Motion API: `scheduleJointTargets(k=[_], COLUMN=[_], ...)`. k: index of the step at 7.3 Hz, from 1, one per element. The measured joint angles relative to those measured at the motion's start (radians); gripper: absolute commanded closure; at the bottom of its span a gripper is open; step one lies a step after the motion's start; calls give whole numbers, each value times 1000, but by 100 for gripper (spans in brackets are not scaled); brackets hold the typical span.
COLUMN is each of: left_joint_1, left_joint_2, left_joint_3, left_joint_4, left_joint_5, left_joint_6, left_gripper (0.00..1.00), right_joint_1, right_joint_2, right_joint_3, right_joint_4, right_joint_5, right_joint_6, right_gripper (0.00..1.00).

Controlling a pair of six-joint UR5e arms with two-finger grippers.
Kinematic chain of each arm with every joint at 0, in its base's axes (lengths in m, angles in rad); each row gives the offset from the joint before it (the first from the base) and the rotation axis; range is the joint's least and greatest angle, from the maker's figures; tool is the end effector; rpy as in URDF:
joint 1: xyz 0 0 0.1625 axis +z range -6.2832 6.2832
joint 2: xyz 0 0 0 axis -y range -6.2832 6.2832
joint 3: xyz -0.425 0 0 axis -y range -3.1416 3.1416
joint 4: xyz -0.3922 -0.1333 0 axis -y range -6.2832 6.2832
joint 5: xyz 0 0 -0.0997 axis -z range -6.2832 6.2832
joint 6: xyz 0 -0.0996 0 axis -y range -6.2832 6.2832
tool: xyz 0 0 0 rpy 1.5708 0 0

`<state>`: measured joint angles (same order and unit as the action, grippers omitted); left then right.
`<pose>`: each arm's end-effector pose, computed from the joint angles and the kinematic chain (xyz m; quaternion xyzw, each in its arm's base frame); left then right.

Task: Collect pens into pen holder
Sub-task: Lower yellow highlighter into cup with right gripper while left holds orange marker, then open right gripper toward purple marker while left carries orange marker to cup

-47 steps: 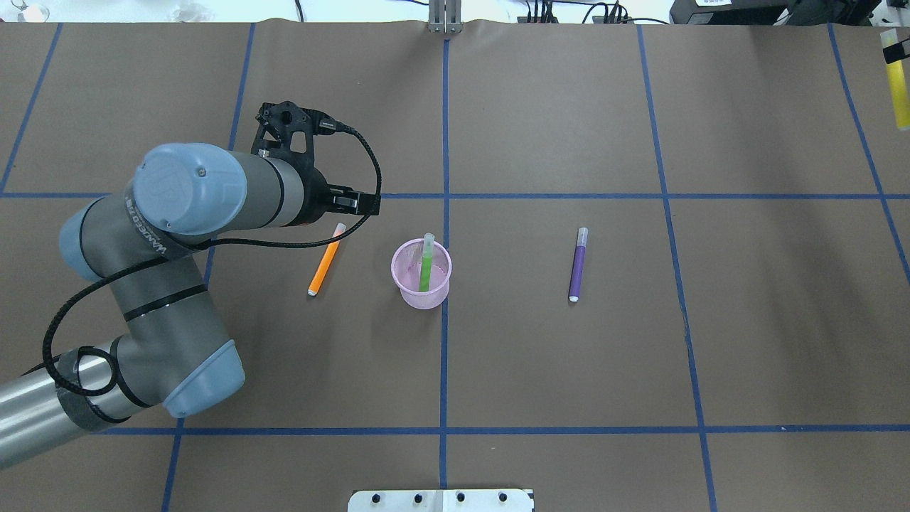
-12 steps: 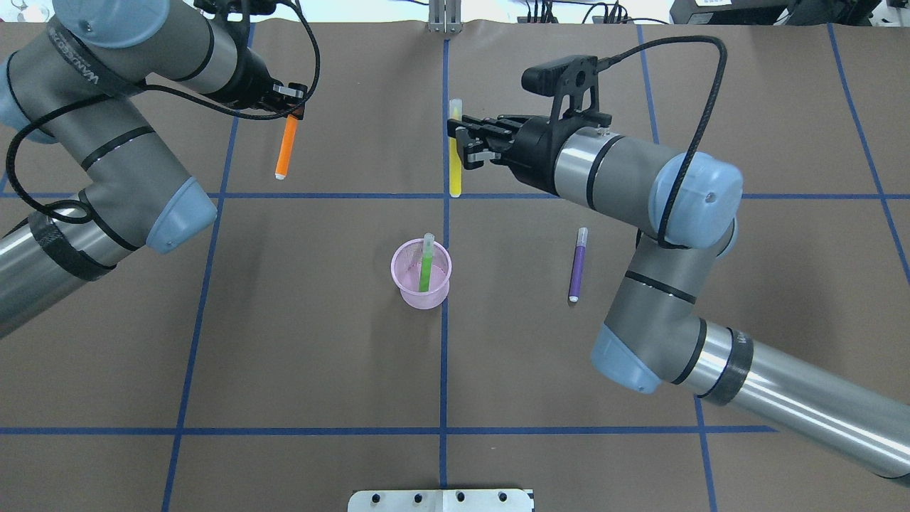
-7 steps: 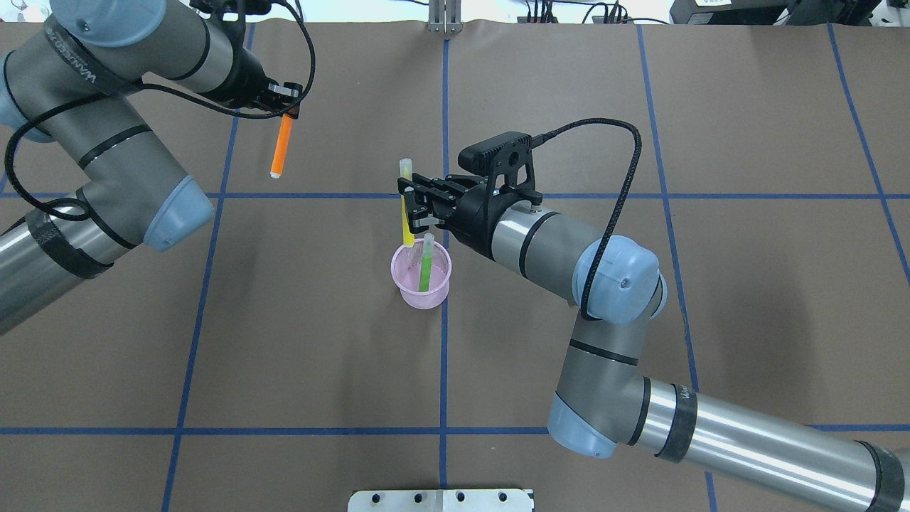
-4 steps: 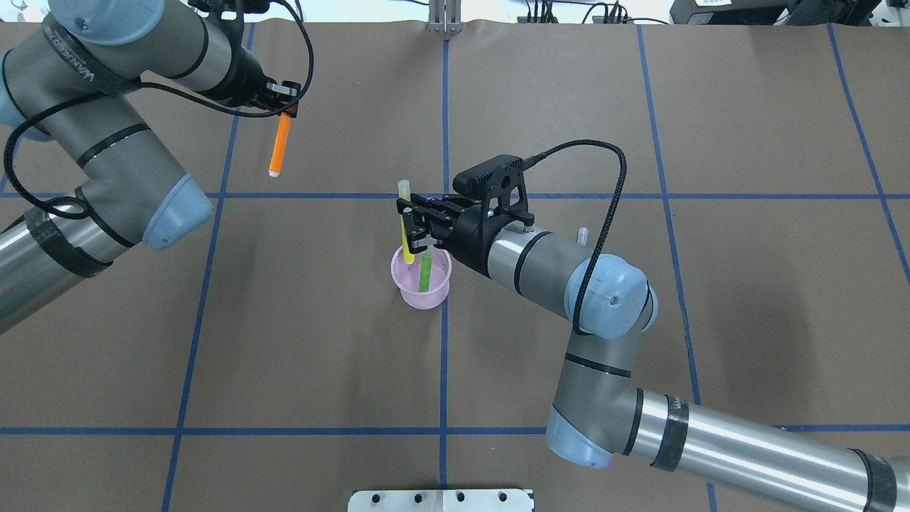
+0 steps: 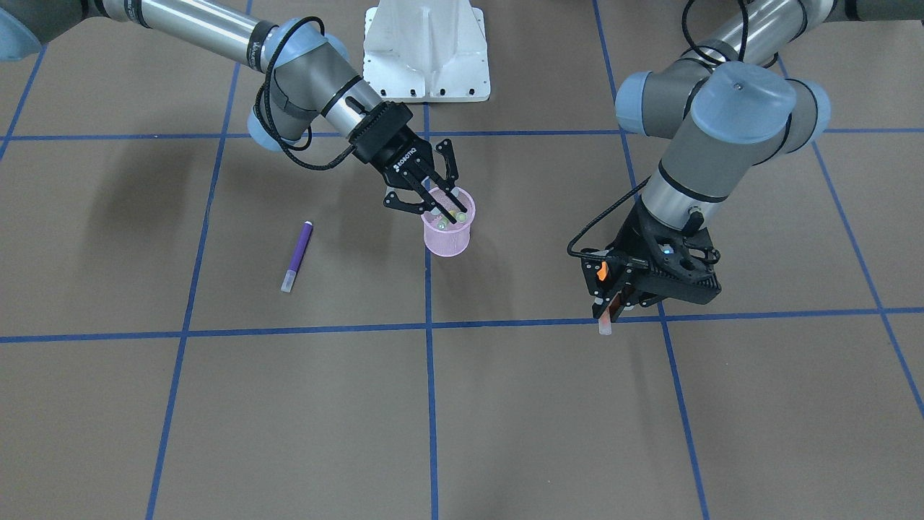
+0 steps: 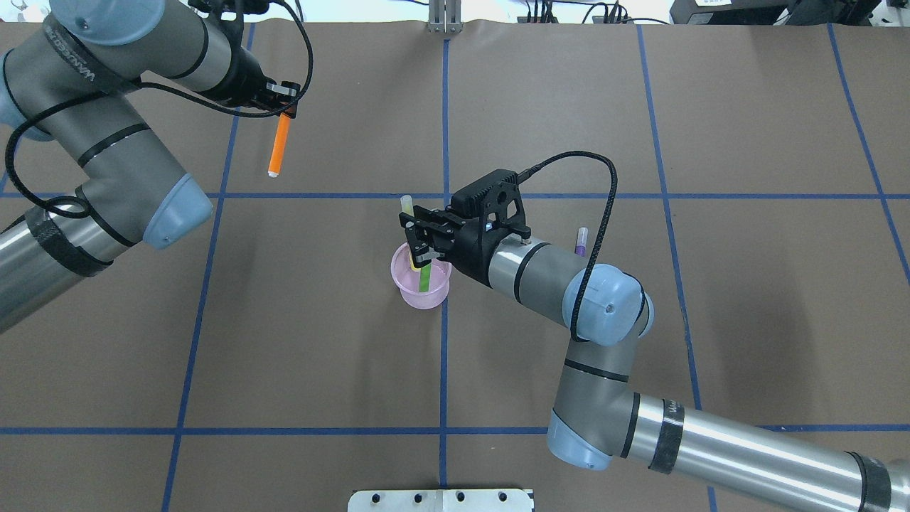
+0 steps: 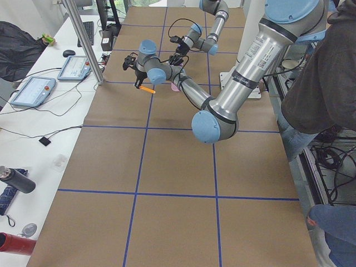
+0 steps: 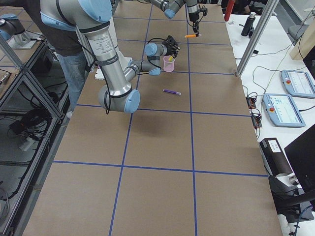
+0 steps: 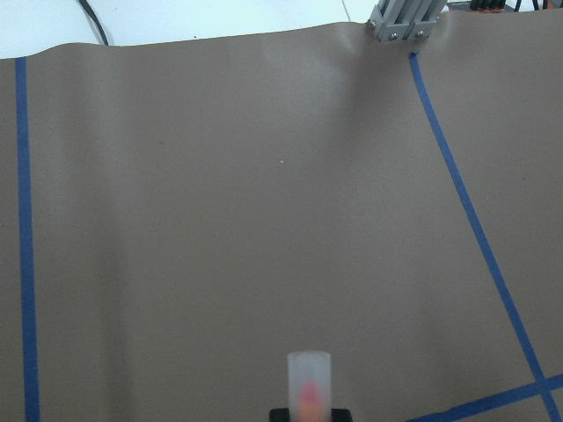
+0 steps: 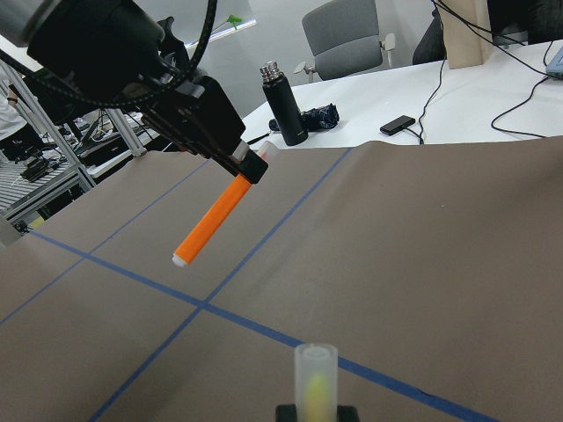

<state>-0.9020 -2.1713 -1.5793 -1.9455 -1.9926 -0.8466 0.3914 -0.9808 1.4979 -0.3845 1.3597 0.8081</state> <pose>0.3569 -0.6009 0.2561 0.2086 0.4514 0.0219 0.8673 -0.5519 -0.3946 0.2101 0.4663 -0.5892 -0.0430 0.6584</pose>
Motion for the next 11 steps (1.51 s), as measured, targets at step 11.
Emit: scheduleJointTargets(k=[11], left_joint_1=[277], left_joint_2=[94], left_joint_3=[-155], left_joint_4=[-446], left_joint_5=[646], left_joint_6=[-346], left_gripper=[100], right_joint_1=[418], right_joint_2=[-79], right_joint_3=[260], right_joint_4=[-847], right_joint_5=[716], right_joint_6=[234], right_gripper=[1])
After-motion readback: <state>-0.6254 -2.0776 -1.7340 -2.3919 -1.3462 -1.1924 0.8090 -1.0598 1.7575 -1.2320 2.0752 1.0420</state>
